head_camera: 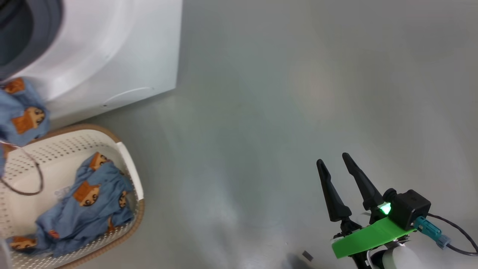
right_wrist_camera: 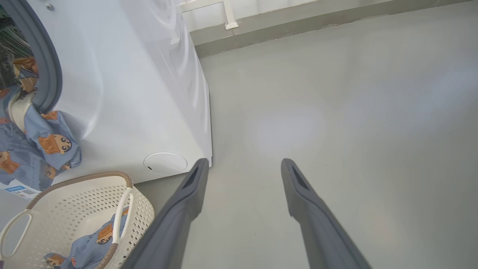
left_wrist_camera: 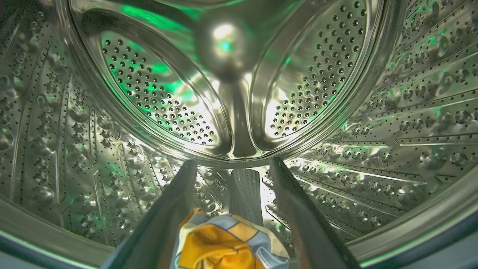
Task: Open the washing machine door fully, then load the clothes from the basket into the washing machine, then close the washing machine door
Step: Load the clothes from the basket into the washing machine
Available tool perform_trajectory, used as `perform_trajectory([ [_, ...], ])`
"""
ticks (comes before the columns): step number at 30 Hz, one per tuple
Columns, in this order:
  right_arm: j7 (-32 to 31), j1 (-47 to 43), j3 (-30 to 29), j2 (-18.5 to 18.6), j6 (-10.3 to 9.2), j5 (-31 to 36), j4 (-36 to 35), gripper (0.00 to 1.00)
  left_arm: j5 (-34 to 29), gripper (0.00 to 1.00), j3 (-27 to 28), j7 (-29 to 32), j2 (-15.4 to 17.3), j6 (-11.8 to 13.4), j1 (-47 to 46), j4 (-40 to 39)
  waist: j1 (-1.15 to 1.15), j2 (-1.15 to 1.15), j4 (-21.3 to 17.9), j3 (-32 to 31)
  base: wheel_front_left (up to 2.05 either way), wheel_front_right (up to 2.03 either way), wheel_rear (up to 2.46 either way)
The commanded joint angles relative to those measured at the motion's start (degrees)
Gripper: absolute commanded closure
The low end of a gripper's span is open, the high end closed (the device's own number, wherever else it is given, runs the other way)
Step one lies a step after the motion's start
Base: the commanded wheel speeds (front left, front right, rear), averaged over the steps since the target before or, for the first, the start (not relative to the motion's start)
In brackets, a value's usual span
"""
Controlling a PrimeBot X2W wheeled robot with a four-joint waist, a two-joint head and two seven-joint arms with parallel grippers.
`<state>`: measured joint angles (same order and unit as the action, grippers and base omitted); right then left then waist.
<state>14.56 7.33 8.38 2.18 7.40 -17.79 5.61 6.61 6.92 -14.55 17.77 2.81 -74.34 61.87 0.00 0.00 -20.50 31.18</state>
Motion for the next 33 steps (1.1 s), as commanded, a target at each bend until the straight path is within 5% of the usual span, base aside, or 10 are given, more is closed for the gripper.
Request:
perform_trajectory([
  [1,0.4,-0.8,0.6,0.7,0.09,0.4,-0.9,0.00,-0.2,0.00,0.0,-0.4,1.5,0.9,1.9,-1.1,0.00,0.00,1.9,-1.6,0.00,0.00,0.00],
  [11,0.4,-0.4,-2.0,0.7,0.09,1.6,-0.4,0.00,-0.1,0.00,-1.3,-0.4,-4.1,1.5,8.3,-5.6,0.00,0.00,7.4,-3.9,0.00,0.00,0.00],
  [20,0.4,0.3,-4.9,0.7,0.09,3.2,-0.4,0.00,0.2,0.00,-3.4,-0.4,-10.2,-0.8,17.1,-14.7,0.00,0.00,12.9,-4.6,0.00,0.00,0.00],
  [33,0.4,0.7,-6.9,0.7,0.09,4.3,-0.4,0.00,0.8,0.00,-6.3,-0.4,-13.5,-3.7,36.8,-30.2,0.00,0.00,17.1,-5.8,0.00,0.00,0.00],
])
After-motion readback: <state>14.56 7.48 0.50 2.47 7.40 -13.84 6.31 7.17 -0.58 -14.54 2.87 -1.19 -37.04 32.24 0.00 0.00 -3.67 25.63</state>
